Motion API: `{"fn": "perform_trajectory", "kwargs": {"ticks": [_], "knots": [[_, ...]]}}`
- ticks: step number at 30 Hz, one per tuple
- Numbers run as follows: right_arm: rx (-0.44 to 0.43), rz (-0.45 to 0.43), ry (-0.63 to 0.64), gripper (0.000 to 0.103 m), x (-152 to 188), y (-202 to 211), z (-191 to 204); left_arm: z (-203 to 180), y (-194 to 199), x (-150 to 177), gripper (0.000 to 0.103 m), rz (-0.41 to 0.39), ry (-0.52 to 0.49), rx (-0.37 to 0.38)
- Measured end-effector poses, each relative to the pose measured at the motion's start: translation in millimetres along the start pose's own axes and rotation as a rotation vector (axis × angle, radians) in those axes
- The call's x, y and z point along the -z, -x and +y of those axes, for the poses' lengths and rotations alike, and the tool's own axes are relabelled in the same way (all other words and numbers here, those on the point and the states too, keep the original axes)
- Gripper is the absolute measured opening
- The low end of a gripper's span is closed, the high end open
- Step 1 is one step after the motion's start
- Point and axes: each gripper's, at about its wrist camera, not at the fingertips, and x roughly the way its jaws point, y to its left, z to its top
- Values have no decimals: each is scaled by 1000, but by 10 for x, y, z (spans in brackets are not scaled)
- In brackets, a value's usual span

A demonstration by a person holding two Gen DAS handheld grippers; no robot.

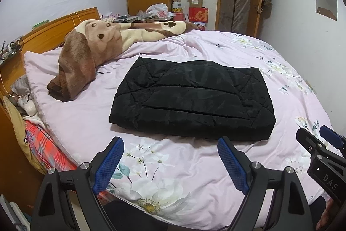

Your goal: Fold large clothes

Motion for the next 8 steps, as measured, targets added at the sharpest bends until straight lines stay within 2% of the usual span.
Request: {"fn": "perform_trajectory", "kwargs": {"ticks": [8], "knots": [[-2,1,1,72,0,-2,-8,1,-12,-1,89,-2,-6,4]]}}
